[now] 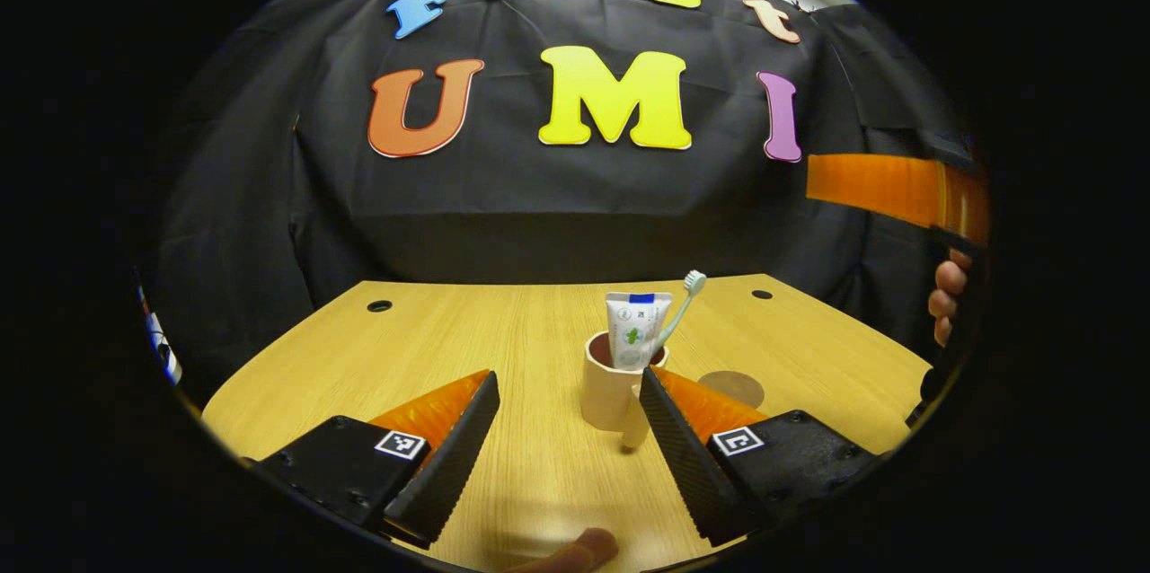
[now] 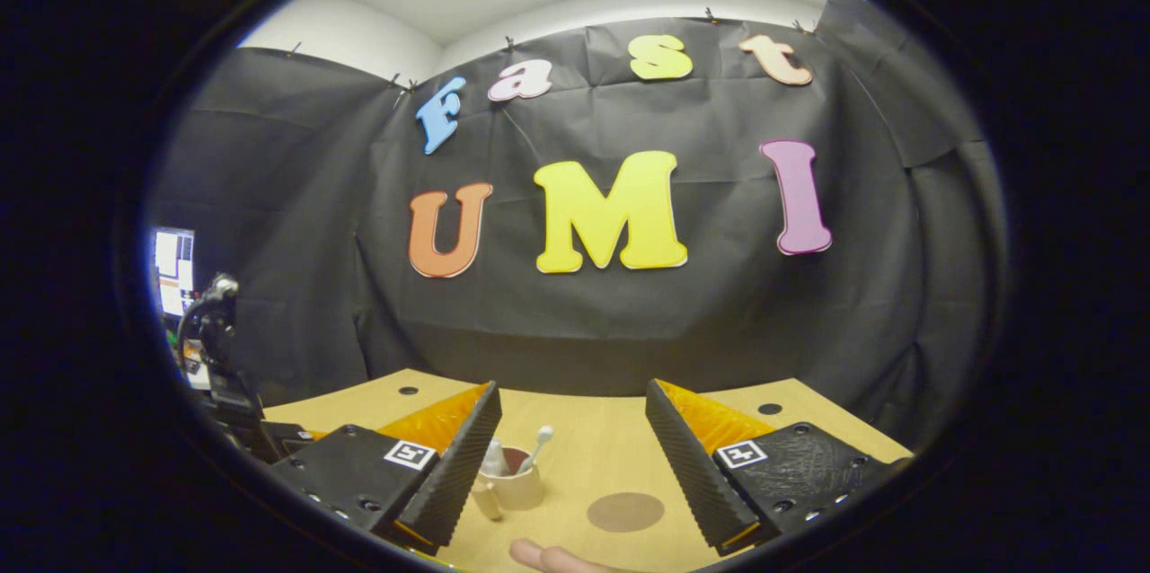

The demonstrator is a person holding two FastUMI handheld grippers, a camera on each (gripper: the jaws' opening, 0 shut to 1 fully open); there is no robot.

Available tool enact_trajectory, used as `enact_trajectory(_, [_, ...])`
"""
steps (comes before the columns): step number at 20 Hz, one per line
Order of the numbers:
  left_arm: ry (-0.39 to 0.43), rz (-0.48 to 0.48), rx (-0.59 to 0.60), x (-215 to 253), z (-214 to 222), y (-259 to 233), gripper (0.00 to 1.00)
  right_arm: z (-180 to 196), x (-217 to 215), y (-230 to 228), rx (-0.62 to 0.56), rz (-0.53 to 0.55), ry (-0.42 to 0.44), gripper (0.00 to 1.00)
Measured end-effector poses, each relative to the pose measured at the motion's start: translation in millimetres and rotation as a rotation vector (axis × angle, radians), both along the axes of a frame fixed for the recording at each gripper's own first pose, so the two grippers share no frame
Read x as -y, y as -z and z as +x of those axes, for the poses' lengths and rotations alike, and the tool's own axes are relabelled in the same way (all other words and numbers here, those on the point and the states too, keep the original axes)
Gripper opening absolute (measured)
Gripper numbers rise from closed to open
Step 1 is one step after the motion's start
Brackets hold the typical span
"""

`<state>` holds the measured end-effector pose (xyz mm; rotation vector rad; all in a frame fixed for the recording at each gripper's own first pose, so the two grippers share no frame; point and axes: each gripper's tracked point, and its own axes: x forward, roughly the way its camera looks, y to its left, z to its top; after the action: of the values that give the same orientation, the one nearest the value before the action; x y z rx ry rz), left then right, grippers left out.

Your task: Put the toothbrush and toothpaste on the desktop into the cup, then pick up the cup and place it on the coaster on the desktop.

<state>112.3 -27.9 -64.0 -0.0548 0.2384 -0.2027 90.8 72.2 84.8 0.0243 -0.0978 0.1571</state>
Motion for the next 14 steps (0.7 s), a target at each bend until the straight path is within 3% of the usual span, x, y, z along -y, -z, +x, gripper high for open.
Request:
enact_trajectory(4, [0.035,-0.037,-0.107,22.0,11.5,3.7,1.00,-13.7,26.9,17.4,-0.029,0.024,0.006,0.97])
enact_trajectory(8, [0.106,-0.001,-0.221,44.7,23.9,10.1,1.00,-27.2,55.5,29.8,-0.027,0.025,0.030,0.97])
enact_trajectory(14, [0.134,0.114,-0.383,51.9,31.0,33.5,1.00,-35.9,67.7,51.2,-0.036,0.001,0.006,0.96])
